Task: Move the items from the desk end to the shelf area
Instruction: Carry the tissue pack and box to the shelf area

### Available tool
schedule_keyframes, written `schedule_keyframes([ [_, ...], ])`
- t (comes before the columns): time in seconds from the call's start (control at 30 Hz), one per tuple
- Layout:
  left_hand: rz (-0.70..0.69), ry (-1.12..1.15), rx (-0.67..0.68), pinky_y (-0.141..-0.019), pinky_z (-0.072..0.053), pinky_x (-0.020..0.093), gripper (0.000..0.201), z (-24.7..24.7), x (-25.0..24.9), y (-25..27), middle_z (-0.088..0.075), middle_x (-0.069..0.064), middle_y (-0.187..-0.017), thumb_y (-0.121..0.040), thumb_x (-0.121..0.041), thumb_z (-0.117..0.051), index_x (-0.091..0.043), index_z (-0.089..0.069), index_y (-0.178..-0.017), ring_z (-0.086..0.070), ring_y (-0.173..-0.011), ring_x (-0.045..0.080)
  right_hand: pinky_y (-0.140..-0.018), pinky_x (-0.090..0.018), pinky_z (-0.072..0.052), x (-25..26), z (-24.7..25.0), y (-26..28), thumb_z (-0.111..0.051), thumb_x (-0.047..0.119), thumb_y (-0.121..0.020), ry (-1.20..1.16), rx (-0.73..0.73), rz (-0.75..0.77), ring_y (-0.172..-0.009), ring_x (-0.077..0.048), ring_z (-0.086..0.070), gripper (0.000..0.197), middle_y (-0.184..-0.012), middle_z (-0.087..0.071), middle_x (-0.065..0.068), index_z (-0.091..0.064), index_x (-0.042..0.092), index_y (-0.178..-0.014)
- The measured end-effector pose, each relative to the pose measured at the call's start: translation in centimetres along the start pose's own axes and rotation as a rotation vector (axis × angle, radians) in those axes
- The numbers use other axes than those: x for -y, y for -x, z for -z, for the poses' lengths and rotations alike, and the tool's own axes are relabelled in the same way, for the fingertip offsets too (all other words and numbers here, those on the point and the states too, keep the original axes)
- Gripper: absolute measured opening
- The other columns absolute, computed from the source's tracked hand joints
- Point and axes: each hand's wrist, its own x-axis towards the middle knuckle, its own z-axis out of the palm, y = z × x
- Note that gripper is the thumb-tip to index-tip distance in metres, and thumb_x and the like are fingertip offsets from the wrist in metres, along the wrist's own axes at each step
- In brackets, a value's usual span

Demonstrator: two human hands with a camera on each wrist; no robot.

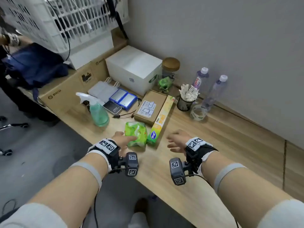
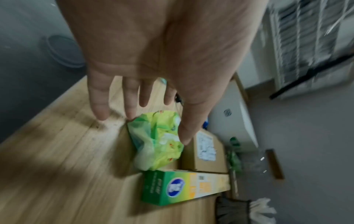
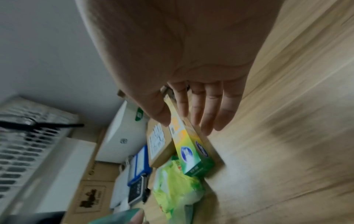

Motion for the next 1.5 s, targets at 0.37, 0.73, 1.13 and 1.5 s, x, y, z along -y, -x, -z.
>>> schedule_keyframes([
  [0.37,-0.048,0.046,-0.015,-0.071,-0.061,0.046,0.038,-0.5,-0.6,-6.6,-0.07,0.024,-0.102,-0.089,-0.036,-0.071,0.001,-0.068,-0.096,-0.069,-0.085,0.035,-0.089,-0.054,-0.054,2.8,-6.3,-11.7,-0.07,0.046,-0.069,0.3,-0.273,-0.023,-0.107,-0.041,-0.06,0.076,-0.126,-0.052,-0.019,-0.034,0.009,-0.125],
  [0.73,0.052,0.316,0.259,-0.052,-0.059,0.031,0.021,0.8,-2.2,-4.1,-0.071,0.017,-0.109,-0.094,-0.011,-0.065,-0.009,-0.065,-0.114,-0.069,-0.091,0.029,-0.074,-0.042,-0.058,3.0,-3.8,-9.2,-0.07,0.043,-0.07,0.451,-0.15,-0.146,-0.087,-0.032,-0.065,0.08,-0.101,-0.058,-0.011,-0.032,0.005,-0.128],
  [1.13,-0.167,0.326,0.46,-0.07,-0.05,0.03,0.016,-12.2,-9.0,9.5,-0.072,0.007,-0.098,-0.095,-0.019,-0.06,-0.015,-0.065,-0.11,-0.066,-0.084,0.021,-0.07,-0.046,-0.063,-7.1,10.0,7.2,-0.069,0.033,-0.065,0.208,-0.138,0.033,-0.082,-0.022,-0.074,0.041,-0.099,-0.072,-0.004,-0.052,0.026,-0.102],
  [1.5,-0.339,0.213,0.67,-0.058,-0.041,0.026,0.018,-39.0,-9.8,32.6,-0.069,0.004,-0.079,-0.091,-0.028,-0.065,-0.014,-0.063,-0.103,-0.06,-0.063,0.016,-0.081,-0.045,-0.059,-28.2,32.9,28.6,-0.073,0.021,-0.076,-0.058,-0.544,0.062,-0.094,-0.026,-0.069,0.042,-0.103,-0.066,-0.004,-0.048,0.02,-0.11],
])
